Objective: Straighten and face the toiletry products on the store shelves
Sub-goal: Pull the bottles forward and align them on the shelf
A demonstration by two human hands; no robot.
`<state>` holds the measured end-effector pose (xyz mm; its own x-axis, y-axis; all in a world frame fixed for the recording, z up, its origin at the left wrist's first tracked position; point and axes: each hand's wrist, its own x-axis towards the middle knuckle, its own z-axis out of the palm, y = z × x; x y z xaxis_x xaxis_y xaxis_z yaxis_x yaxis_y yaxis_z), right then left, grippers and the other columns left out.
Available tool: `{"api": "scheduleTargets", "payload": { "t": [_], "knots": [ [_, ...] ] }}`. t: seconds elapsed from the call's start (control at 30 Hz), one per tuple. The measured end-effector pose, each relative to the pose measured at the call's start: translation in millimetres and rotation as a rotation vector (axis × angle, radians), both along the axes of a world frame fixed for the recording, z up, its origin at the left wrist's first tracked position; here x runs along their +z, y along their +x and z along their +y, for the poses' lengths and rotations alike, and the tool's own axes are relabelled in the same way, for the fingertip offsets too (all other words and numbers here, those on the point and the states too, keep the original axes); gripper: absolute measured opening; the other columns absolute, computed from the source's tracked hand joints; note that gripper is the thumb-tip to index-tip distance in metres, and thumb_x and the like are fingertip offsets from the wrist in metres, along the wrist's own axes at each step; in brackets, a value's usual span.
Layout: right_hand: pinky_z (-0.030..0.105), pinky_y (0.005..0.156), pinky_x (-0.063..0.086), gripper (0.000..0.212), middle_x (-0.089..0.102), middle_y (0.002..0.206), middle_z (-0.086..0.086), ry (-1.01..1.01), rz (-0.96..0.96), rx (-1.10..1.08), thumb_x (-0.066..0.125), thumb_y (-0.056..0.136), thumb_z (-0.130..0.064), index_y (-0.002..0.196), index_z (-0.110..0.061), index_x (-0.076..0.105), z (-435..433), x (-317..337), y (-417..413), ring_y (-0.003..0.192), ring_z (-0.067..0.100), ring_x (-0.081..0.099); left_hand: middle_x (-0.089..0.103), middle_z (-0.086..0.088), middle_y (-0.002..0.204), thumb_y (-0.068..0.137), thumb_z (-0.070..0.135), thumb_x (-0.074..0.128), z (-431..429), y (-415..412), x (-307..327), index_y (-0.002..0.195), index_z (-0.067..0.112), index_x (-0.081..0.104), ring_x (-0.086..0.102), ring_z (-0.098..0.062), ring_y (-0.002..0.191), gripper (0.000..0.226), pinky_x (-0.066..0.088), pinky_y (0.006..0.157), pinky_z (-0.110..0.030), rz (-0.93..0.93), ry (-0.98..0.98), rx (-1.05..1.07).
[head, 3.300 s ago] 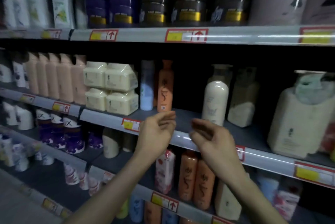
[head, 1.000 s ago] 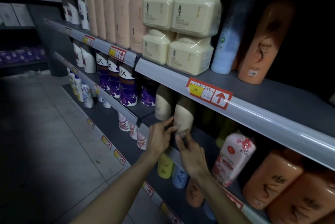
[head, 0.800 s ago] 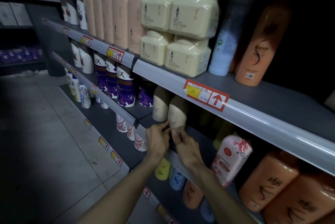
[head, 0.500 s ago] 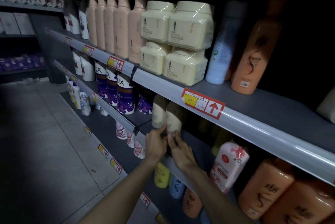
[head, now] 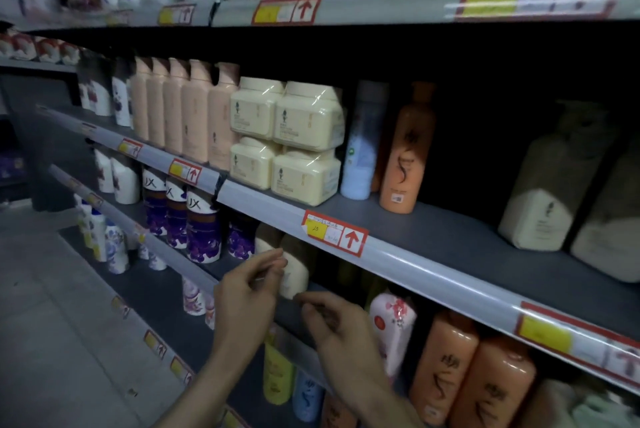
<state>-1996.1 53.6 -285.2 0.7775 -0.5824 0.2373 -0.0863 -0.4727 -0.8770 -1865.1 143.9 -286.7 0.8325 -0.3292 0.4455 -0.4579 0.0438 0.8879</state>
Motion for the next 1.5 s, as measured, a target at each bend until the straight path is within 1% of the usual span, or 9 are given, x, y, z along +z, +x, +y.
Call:
{"api": "scheduleTargets", "payload": {
  "t": [0.2,0.33,0.4,0.47,0.53,0.73,0.87,1.23,1.5],
  "knots": [
    [0.021,0.081,0.056,0.031,0.078,0.089,-0.017,-0.153,-0.255,-0.152,0.067,0.094,-0.006,0.088,-0.034,0.08,-1,81,-55,0.085,-0.001,0.072,0.077,0.009,0.099,0.092,0.0,0.065,-16,-33,87,0.113,0.021,0.074,0.071,0.003,0.092,0.032,0.056,0.087,-0.017,-0.113,-0.109,-0.147],
    [0.021,0.094,0.054,0.025,0.077,0.1,-0.02,-0.246,-0.209,-0.246,0.066,0.091,-0.018,0.105,-0.034,0.078,-19,117,-65,0.098,-0.005,0.069,0.068,0.022,0.098,0.088,0.003,0.062,-55,-34,123,0.123,0.023,0.067,0.065,0.01,0.092,0.041,0.052,0.089,-0.019,-0.155,0.068,-0.232],
    [0.027,0.106,0.05,0.046,0.074,0.122,-0.013,-0.299,-0.071,-0.266,0.059,0.084,-0.036,0.128,-0.031,0.071,-30,129,-56,0.117,0.001,0.065,0.068,0.009,0.094,0.088,0.01,0.06,-73,-33,141,0.118,0.011,0.067,0.069,-0.012,0.097,0.03,0.052,0.087,-0.03,-0.127,0.165,-0.25],
    [0.028,0.109,0.046,0.071,0.068,0.136,-0.004,-0.369,0.074,-0.268,0.048,0.073,-0.048,0.14,-0.027,0.062,-43,140,-42,0.129,0.013,0.06,0.071,-0.012,0.099,0.084,0.017,0.058,-88,-30,154,0.088,0.013,0.061,0.067,-0.032,0.102,0.007,0.05,0.077,-0.034,-0.126,0.28,-0.207],
    [0.03,0.106,0.045,0.078,0.065,0.14,0.002,-0.362,0.181,-0.226,0.045,0.069,-0.048,0.142,-0.023,0.059,-57,148,-25,0.133,0.02,0.057,0.066,-0.02,0.094,0.082,0.01,0.057,-100,-23,158,0.073,0.014,0.047,0.064,-0.038,0.099,0.015,0.039,0.068,-0.03,-0.097,0.341,-0.182],
    [0.037,0.098,0.055,0.055,0.073,0.117,0.003,-0.133,0.241,-0.173,0.043,0.067,-0.05,0.106,-0.021,0.068,-78,162,5,0.111,0.021,0.068,0.068,-0.017,0.106,0.083,0.011,0.059,-124,-10,153,0.093,0.007,0.058,0.065,-0.034,0.103,0.011,0.048,0.077,-0.031,-0.065,0.373,-0.147],
    [0.025,0.085,0.046,0.021,0.063,0.11,0.0,-0.124,0.249,-0.169,0.049,0.096,-0.029,0.111,-0.024,0.062,-84,167,13,0.104,0.018,0.062,0.069,-0.016,0.111,0.086,0.019,0.061,-136,1,150,0.108,0.002,0.068,0.066,-0.033,0.104,0.028,0.054,0.084,-0.035,-0.059,0.471,-0.136],
    [0.031,0.093,0.055,0.063,0.07,0.122,0.005,-0.099,0.275,-0.148,0.05,0.066,-0.036,0.124,-0.018,0.066,-125,146,58,0.111,0.021,0.067,0.073,-0.011,0.109,0.088,0.022,0.067,-139,17,148,0.107,0.007,0.073,0.067,-0.024,0.103,0.025,0.045,0.077,-0.027,-0.081,0.553,-0.166],
    [0.038,0.094,0.06,0.051,0.077,0.108,0.0,-0.141,0.222,-0.085,0.064,0.067,-0.031,0.115,-0.017,0.074,-118,151,21,0.101,0.016,0.073,0.077,-0.008,0.078,0.066,0.019,0.07,-104,21,154,0.079,0.007,0.079,0.074,-0.026,0.079,0.02,0.06,0.075,-0.036,-0.08,0.573,-0.273]
  ]
}}
